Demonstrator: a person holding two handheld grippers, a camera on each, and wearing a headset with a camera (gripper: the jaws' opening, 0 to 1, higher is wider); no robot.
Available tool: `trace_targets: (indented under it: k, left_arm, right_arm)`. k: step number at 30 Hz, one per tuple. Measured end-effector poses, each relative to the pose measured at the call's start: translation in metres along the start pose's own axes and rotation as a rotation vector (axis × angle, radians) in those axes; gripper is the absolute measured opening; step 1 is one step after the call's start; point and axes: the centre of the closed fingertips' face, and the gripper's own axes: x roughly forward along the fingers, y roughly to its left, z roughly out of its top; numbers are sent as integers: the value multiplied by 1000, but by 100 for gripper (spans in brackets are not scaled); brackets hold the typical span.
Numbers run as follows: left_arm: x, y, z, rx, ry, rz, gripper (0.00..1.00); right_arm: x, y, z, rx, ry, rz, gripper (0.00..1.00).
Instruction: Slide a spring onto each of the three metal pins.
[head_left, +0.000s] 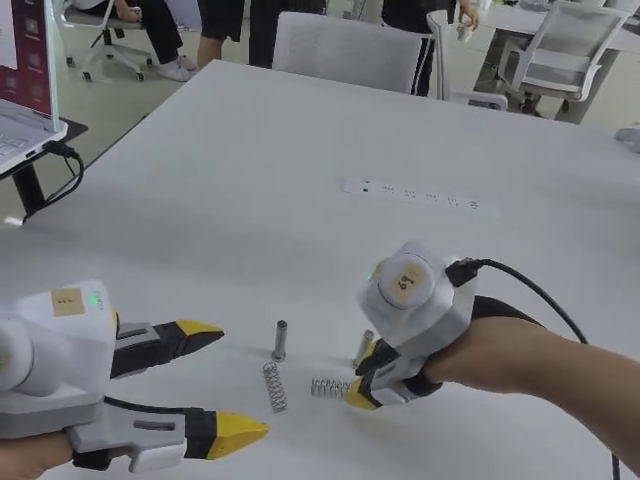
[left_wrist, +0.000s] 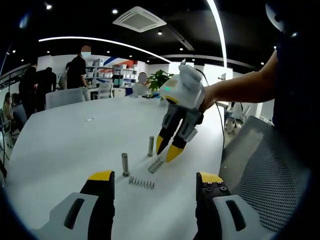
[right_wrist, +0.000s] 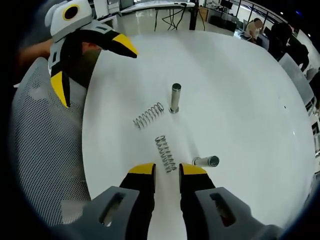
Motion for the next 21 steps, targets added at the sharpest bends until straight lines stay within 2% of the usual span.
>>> trace_targets:
  k: [10, 18, 21]
  left_arm:
    - [0, 0, 0, -3, -1, 0, 61]
    - [-2, 1, -2, -10, -2, 4, 61]
    - [-2, 1, -3, -11, -1, 4, 61]
  right_arm:
    - [13, 1, -4, -13, 36, 17, 15]
    - [15, 4, -8, -16, 57, 27, 15]
    - [14, 3, -8, -40, 58, 22, 12]
